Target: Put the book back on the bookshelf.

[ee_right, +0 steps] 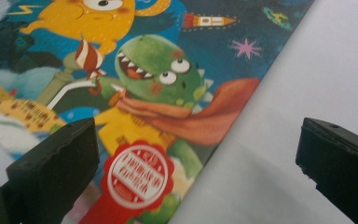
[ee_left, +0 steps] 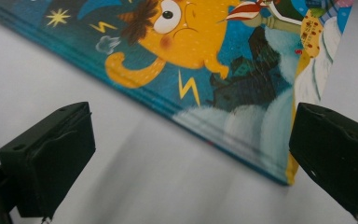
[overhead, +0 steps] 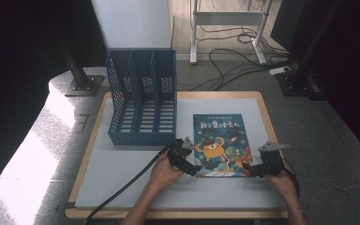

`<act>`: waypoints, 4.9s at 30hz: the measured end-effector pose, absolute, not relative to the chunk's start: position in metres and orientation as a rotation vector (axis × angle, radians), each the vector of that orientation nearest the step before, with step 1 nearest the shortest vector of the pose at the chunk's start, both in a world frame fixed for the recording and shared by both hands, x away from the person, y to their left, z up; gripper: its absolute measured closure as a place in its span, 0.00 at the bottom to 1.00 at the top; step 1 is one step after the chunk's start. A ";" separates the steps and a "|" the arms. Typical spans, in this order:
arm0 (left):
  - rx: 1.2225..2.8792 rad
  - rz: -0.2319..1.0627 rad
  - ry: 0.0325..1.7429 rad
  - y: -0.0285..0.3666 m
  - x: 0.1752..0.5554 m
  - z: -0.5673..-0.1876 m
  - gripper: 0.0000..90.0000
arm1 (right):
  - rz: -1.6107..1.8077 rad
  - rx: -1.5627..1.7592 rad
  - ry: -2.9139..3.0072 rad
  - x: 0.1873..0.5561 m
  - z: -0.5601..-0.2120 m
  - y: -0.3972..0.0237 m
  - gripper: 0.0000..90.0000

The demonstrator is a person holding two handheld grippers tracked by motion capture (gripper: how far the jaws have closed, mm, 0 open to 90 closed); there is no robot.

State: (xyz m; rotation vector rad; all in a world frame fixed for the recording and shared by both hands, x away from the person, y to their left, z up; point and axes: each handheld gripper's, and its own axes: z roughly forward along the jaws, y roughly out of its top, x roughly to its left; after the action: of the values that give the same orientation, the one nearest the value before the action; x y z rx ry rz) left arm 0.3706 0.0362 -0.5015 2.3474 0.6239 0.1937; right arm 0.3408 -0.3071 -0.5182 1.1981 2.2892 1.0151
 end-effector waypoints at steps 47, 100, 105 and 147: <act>2.343 0.124 0.663 0.005 0.365 -0.525 0.00 | 1.133 1.235 2.339 0.363 -0.534 -0.294 0.01; 2.363 0.138 0.489 0.015 0.356 -0.528 0.00 | 1.066 1.245 2.431 0.390 -0.528 -0.290 0.00; 2.354 0.149 0.508 0.013 0.354 -0.529 0.00 | 1.041 1.239 2.431 0.396 -0.528 -0.287 0.00; 2.352 0.136 0.533 0.014 0.353 -0.530 0.00 | 1.391 1.455 2.542 0.378 -0.503 -0.348 0.20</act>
State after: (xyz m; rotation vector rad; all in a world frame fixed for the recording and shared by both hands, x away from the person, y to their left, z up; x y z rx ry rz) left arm 0.3535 0.0141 -0.5297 2.3518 0.5325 0.1355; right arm 0.3777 -0.3476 -0.5026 1.4547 2.5418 1.3910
